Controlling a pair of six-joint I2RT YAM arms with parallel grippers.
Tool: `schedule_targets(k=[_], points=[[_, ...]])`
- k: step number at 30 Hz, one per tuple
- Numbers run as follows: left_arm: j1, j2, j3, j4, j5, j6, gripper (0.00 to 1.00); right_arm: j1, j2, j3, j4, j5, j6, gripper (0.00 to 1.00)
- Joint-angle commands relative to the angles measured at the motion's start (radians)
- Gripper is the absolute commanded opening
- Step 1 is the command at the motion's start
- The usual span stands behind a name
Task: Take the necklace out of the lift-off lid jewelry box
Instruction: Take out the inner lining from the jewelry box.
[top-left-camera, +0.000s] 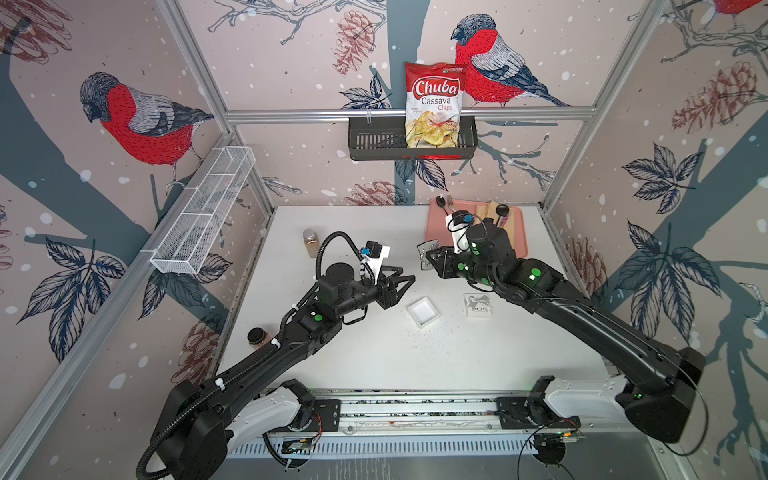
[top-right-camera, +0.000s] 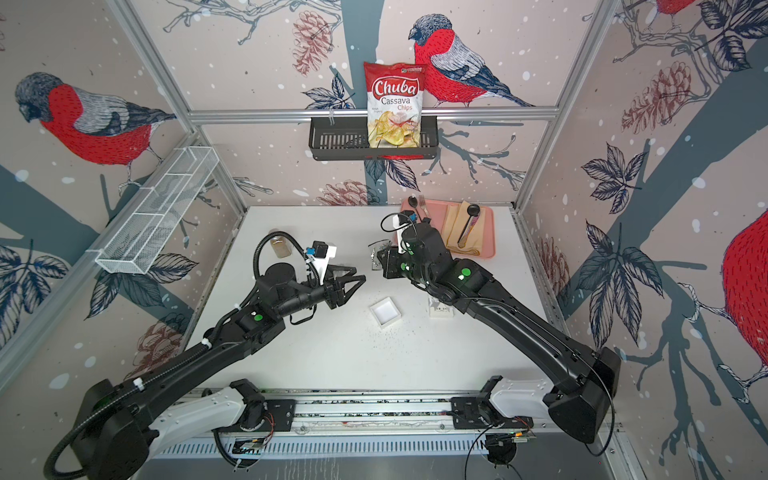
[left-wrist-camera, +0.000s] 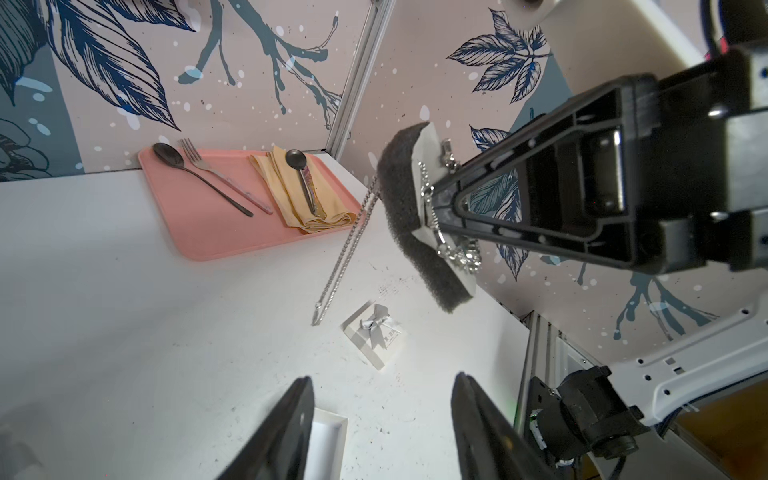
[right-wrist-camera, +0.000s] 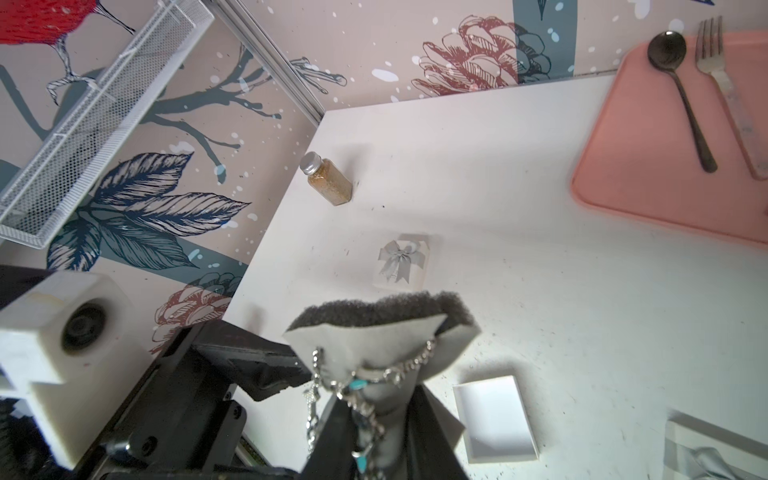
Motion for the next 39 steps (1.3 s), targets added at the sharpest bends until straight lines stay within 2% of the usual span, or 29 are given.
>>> schedule_targets(k=[1,7,11,15,26,39], points=[[0.002,0.008,0.023,0.058,0.025,-0.062,0.53,0.002,-0.005,-0.004,0.046,0.014,0.010,0.22],[0.002,0.036,0.044,0.098,0.065,-0.106,0.52,0.003,-0.005,-0.011,0.052,0.006,0.007,0.22],[0.002,0.062,0.048,0.131,0.093,-0.129,0.46,0.002,-0.005,-0.014,0.060,0.005,0.006,0.22],[0.002,0.083,0.054,0.165,0.123,-0.153,0.47,0.002,-0.005,-0.017,0.061,0.003,0.004,0.22],[0.004,0.117,0.072,0.196,0.137,-0.178,0.46,0.002,-0.005,-0.021,0.070,-0.011,0.010,0.22],[0.013,0.139,0.068,0.220,0.139,-0.194,0.37,0.004,-0.006,-0.031,0.075,-0.026,0.016,0.22]])
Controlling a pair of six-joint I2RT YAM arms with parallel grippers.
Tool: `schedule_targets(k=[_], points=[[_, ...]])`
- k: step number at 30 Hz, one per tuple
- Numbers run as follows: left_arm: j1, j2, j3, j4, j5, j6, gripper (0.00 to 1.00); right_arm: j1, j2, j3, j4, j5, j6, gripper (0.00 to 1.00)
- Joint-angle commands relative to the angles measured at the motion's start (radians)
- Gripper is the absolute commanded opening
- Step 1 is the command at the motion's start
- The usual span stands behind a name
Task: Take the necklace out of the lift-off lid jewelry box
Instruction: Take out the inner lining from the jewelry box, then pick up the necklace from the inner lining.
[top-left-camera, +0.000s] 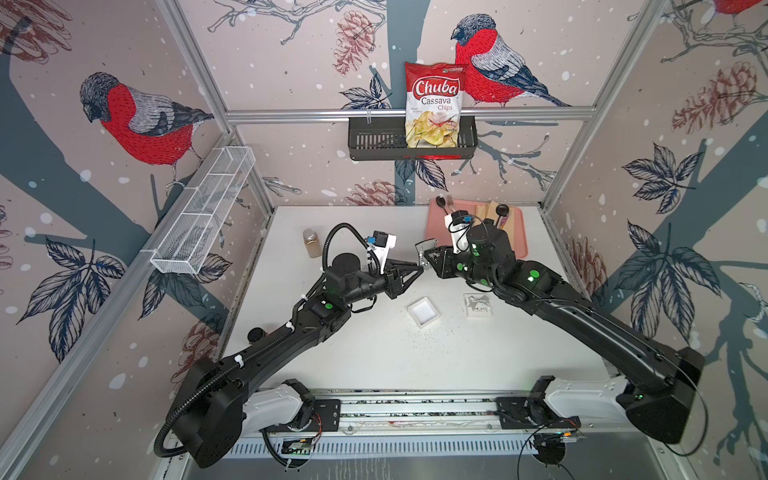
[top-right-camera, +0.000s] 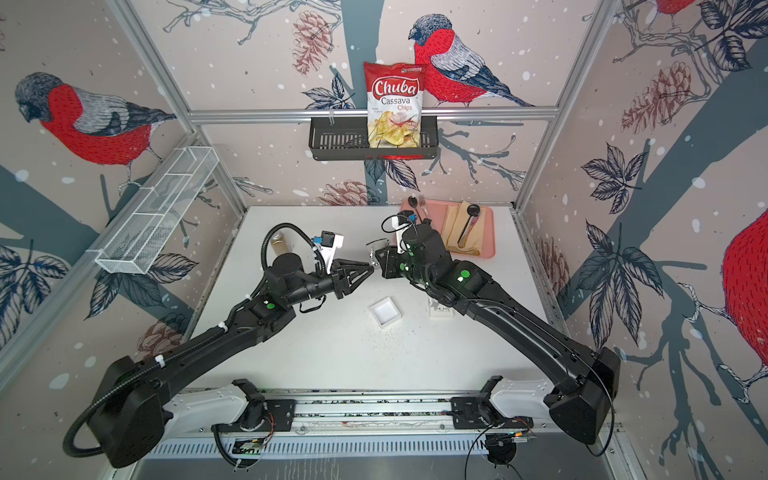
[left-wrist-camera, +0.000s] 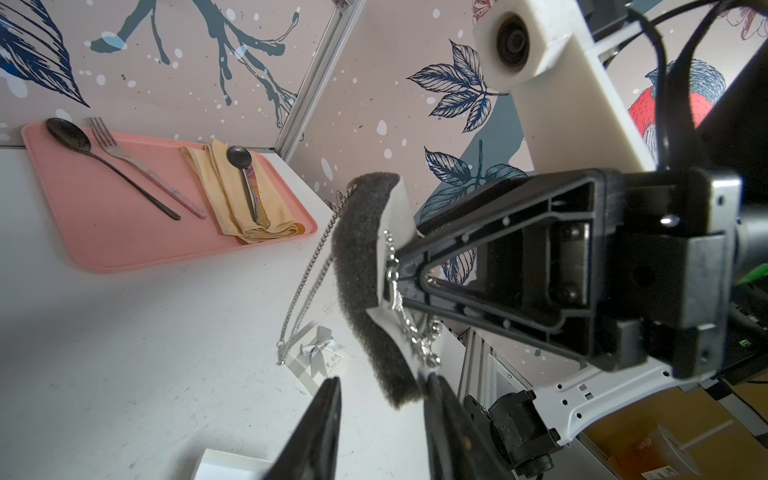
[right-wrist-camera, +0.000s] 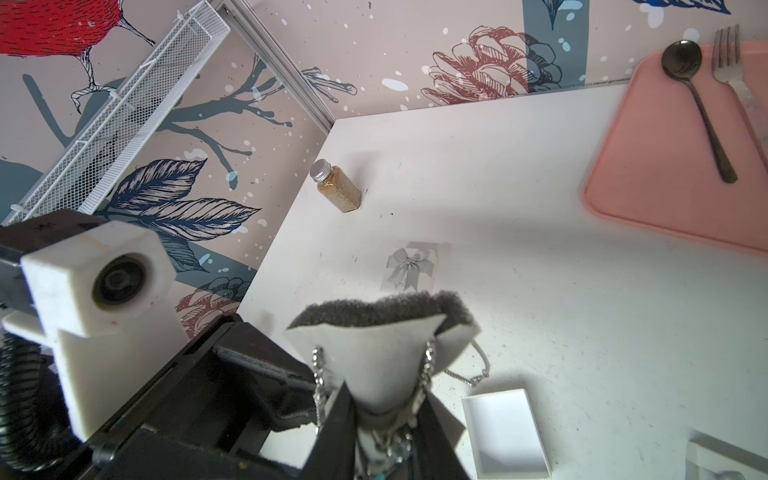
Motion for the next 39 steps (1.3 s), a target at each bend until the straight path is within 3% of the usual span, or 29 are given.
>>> schedule_targets(k=[1,7,12,15,23,32,39], points=[[0.003,0.006,0.007,0.076,0.013,-0.016,0.37,0.002,-0.003,-0.005,0.031,-0.016,0.017,0.22],[0.009,0.023,0.006,0.094,0.019,-0.022,0.32,0.001,-0.003,-0.007,0.034,-0.021,0.016,0.23],[0.009,0.032,0.007,0.102,0.026,-0.022,0.17,0.002,-0.003,-0.012,0.034,-0.027,0.013,0.23],[0.009,0.027,0.006,0.091,0.026,-0.007,0.09,0.001,-0.003,-0.014,0.037,-0.027,0.012,0.29],[0.010,-0.023,0.003,0.006,-0.025,0.072,0.05,-0.006,-0.029,-0.015,0.037,-0.044,0.013,0.55],[0.010,-0.069,0.031,-0.149,-0.068,0.277,0.02,-0.003,-0.086,-0.015,0.039,-0.011,-0.038,0.55],[0.008,-0.073,0.040,-0.178,-0.044,0.359,0.02,0.009,-0.061,0.006,0.026,-0.061,-0.120,0.53]])
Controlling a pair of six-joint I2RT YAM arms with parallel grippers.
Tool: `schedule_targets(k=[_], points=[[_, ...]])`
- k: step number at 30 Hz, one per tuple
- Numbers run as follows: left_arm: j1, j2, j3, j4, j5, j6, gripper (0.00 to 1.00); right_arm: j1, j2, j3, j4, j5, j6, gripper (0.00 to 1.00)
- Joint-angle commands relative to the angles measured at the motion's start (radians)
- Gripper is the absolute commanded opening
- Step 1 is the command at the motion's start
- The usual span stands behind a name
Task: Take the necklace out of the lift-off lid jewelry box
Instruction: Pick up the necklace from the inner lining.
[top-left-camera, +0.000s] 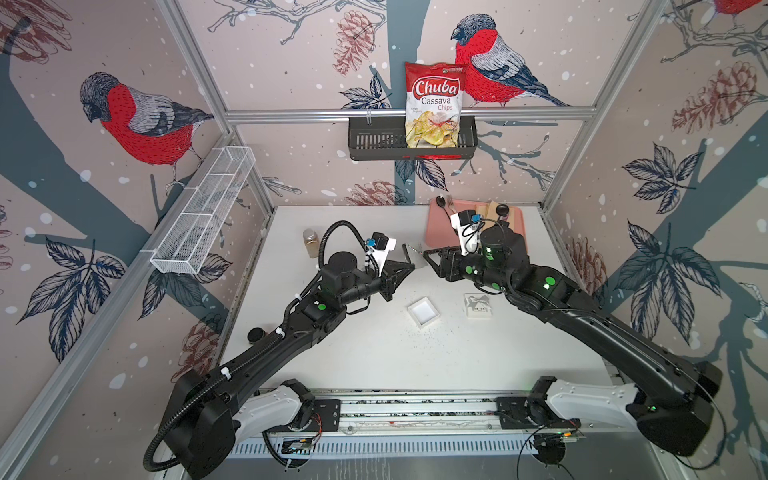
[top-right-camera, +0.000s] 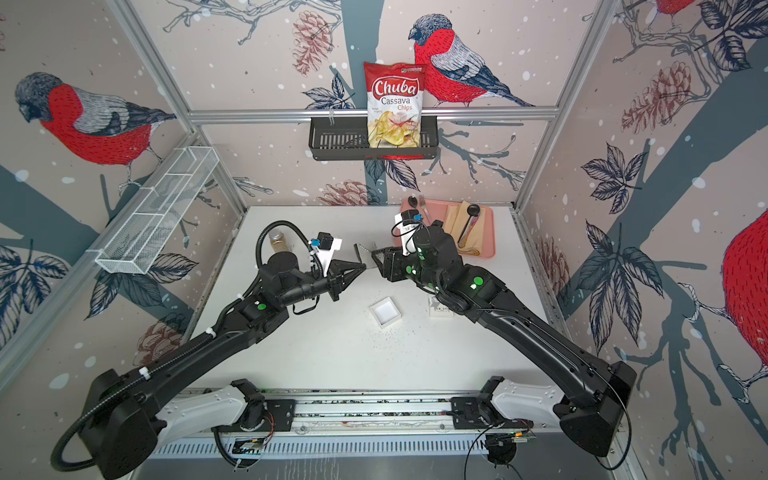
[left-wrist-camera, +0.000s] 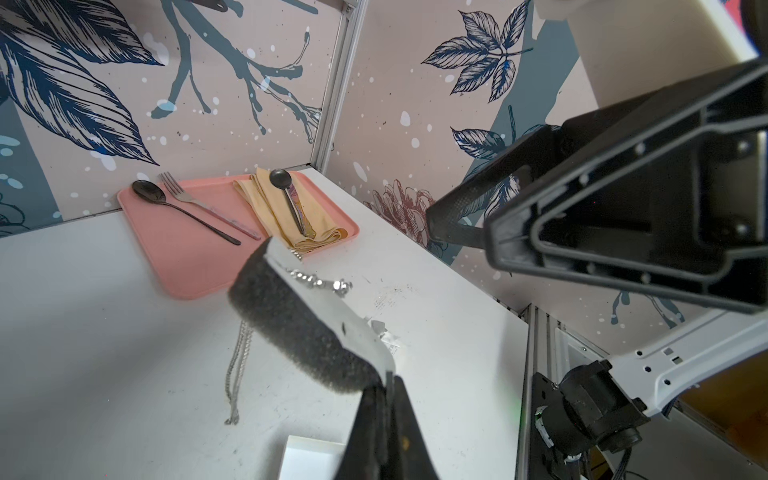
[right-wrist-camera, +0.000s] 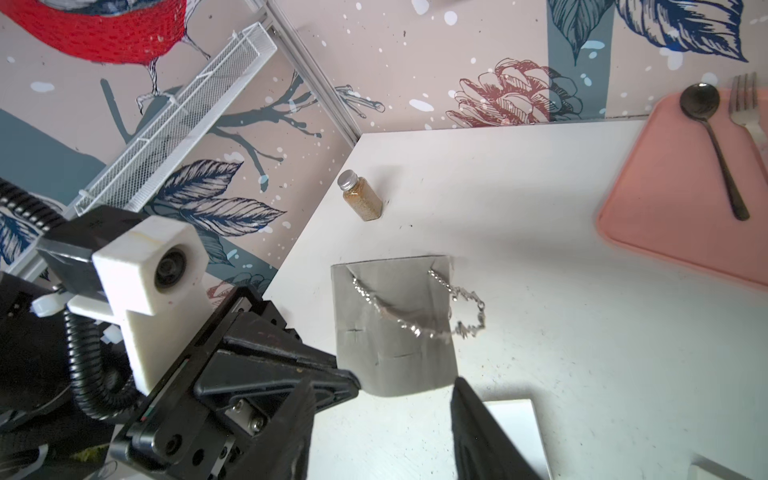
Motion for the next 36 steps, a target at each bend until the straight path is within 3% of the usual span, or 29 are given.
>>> schedule_targets(k=[1,6,14,22,25,36], points=[[0.001,-0.010,0.006,-0.009,0.021,0.078,0.02,0.001,0.016,0.024,0.011,-0.027,-0.072,0.53],[-0.002,-0.027,-0.001,-0.028,0.033,0.163,0.02,-0.011,0.018,0.042,0.001,-0.052,-0.151,0.50],[-0.023,-0.073,-0.001,-0.095,0.016,0.351,0.01,-0.093,-0.120,-0.136,0.153,-0.060,-0.222,0.49],[-0.089,-0.090,0.019,-0.168,-0.036,0.534,0.00,-0.071,-0.146,-0.166,0.176,-0.245,-0.476,0.51],[-0.091,-0.093,0.018,-0.161,-0.042,0.545,0.00,-0.040,-0.158,-0.181,0.182,-0.249,-0.547,0.50],[-0.101,-0.113,0.002,-0.148,-0.040,0.589,0.00,-0.035,-0.139,-0.168,0.141,-0.172,-0.592,0.35]])
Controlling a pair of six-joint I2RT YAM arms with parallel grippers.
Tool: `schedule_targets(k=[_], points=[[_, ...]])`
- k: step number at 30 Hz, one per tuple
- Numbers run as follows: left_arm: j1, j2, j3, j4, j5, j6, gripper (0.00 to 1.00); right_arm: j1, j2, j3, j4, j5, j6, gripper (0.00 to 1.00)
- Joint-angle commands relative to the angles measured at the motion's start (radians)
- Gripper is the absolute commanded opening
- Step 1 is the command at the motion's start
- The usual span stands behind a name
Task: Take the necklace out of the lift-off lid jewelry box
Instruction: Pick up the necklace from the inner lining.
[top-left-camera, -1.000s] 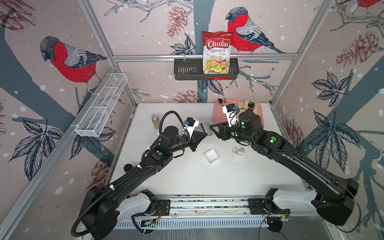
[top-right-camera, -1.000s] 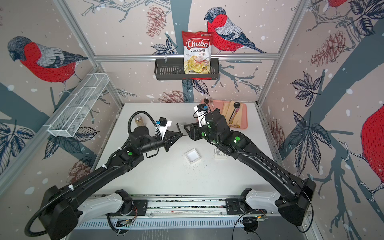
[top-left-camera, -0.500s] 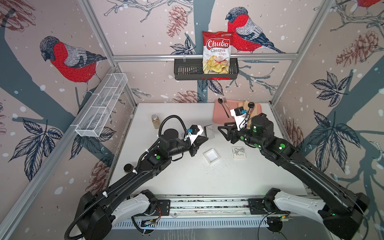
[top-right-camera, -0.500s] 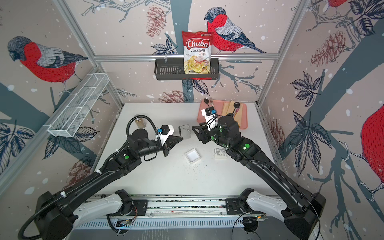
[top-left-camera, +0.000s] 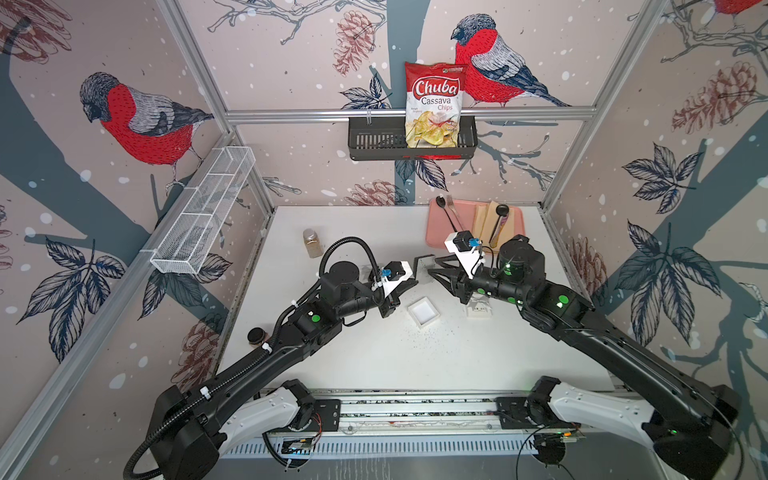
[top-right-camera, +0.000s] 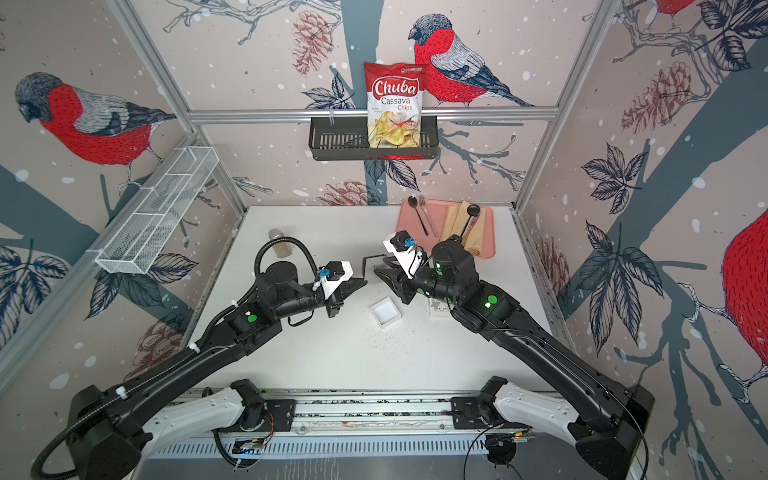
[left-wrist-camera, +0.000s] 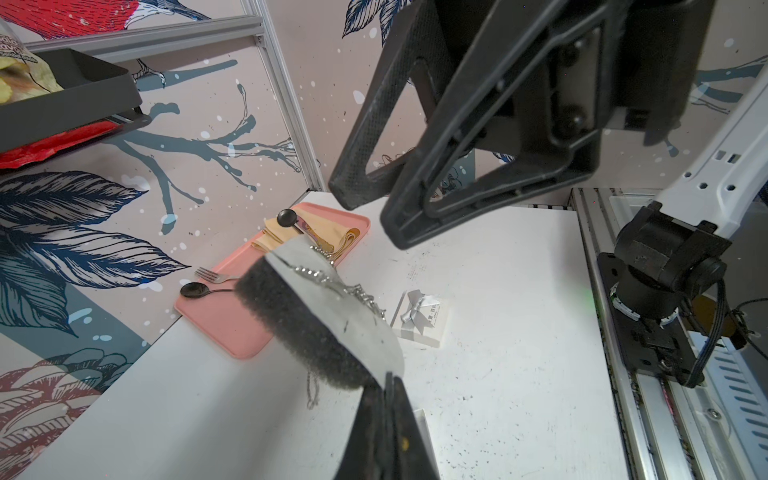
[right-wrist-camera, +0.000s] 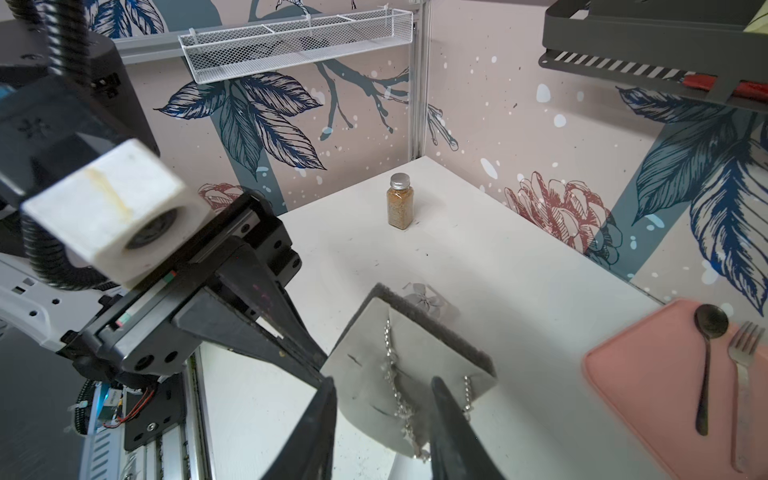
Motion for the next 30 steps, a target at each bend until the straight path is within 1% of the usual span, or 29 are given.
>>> schedule_targets(k=[1,9,13,14,17,20,25,27,30], points=[[-0.002,-0.005,0.003,0.007,0.004,0.040,0.00,0.004,0.016,0.021,-0.007,0.042,-0.021,0.34],[-0.005,-0.002,0.004,0.011,-0.003,0.058,0.00,0.043,0.069,0.045,-0.044,0.072,-0.022,0.32],[-0.005,-0.007,0.002,0.006,-0.011,0.067,0.00,0.040,0.052,0.045,-0.060,0.120,0.002,0.31],[-0.005,-0.009,0.001,0.005,-0.013,0.067,0.00,0.037,0.038,0.038,-0.060,0.133,0.005,0.33],[-0.005,-0.016,0.002,-0.001,-0.019,0.065,0.00,0.037,-0.038,-0.043,-0.013,0.186,0.005,0.47],[-0.005,-0.023,0.006,0.001,-0.025,0.057,0.00,0.041,-0.129,-0.154,0.082,0.236,0.002,0.53],[-0.005,-0.037,0.012,0.019,-0.032,0.044,0.00,0.060,-0.203,-0.309,0.199,0.336,-0.031,0.57],[-0.005,-0.042,0.017,0.018,-0.034,0.037,0.00,0.084,-0.198,-0.348,0.239,0.394,-0.055,0.57],[-0.005,-0.045,0.029,0.007,-0.039,0.029,0.00,0.117,-0.168,-0.376,0.300,0.482,-0.084,0.62]])
